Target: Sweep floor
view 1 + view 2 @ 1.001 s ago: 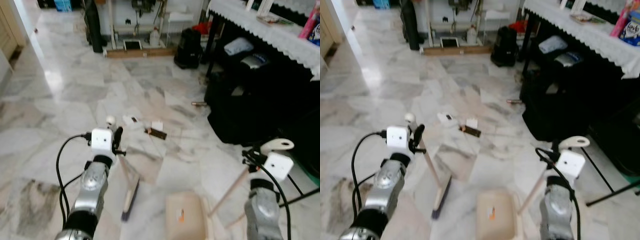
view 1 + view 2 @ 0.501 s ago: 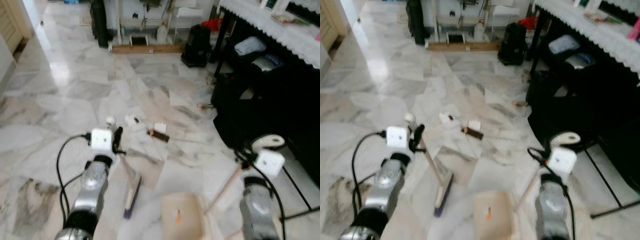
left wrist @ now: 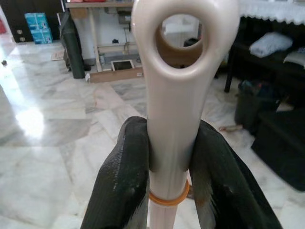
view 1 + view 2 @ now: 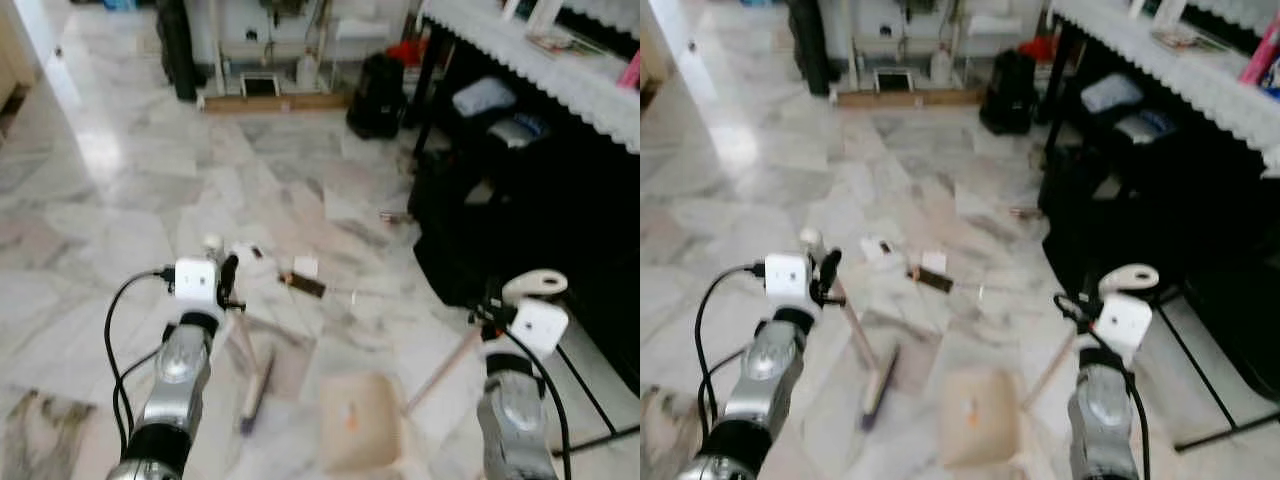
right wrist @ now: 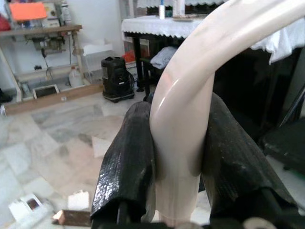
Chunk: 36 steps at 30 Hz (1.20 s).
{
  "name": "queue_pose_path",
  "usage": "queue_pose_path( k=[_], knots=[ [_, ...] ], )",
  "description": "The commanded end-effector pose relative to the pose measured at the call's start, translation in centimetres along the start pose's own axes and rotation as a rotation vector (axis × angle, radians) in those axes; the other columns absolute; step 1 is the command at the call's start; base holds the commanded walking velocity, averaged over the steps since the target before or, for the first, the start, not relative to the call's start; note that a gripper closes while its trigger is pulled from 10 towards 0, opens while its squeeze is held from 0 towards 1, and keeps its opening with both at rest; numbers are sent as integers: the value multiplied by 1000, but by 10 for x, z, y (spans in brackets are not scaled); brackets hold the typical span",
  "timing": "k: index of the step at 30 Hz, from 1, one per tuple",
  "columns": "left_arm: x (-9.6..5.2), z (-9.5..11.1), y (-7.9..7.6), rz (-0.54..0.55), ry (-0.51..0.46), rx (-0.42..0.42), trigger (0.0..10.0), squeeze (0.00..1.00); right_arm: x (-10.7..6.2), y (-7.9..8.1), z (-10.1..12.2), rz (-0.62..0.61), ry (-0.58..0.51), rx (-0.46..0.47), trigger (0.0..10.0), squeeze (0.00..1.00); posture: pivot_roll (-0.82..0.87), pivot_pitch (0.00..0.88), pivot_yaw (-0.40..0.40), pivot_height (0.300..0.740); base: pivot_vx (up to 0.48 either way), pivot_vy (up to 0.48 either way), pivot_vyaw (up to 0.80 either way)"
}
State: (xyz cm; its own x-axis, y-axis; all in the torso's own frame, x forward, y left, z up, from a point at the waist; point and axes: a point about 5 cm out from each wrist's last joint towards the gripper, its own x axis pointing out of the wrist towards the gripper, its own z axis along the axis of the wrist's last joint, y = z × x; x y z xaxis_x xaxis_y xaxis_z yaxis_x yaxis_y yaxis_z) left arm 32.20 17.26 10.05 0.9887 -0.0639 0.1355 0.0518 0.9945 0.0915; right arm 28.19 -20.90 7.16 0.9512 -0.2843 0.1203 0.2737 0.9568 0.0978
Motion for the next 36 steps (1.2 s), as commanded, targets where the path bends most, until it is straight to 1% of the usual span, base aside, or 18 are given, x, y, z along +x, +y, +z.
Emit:
queue_pose_path(
  k=[1, 3, 6, 17, 36],
  knots=[
    [6, 10, -8, -27, -40, -1, 10000, 0, 3, -10, 9, -24, -48, -6, 10000, 0, 130, 69, -68, 740, 319, 0, -800],
    [6, 9, -8, -28, -40, -1, 10000, 0, 3, -9, 10, -26, -50, -6, 10000, 0, 132, 68, -69, 740, 321, 0, -800],
    [6, 9, -8, -27, -40, -3, 10000, 0, 2, -9, 9, -25, -53, -22, 10000, 0, 133, 69, -70, 740, 322, 0, 0],
    [6, 9, -9, -28, -40, -4, 10000, 0, 2, -10, 10, -29, -55, -24, 10000, 0, 132, 68, -70, 740, 321, 0, 0],
    [6, 9, -10, -34, -42, -5, 10000, 0, 2, -11, 9, -31, -55, -32, 10000, 0, 134, 40, -71, 740, 321, 0, 0]
  ],
)
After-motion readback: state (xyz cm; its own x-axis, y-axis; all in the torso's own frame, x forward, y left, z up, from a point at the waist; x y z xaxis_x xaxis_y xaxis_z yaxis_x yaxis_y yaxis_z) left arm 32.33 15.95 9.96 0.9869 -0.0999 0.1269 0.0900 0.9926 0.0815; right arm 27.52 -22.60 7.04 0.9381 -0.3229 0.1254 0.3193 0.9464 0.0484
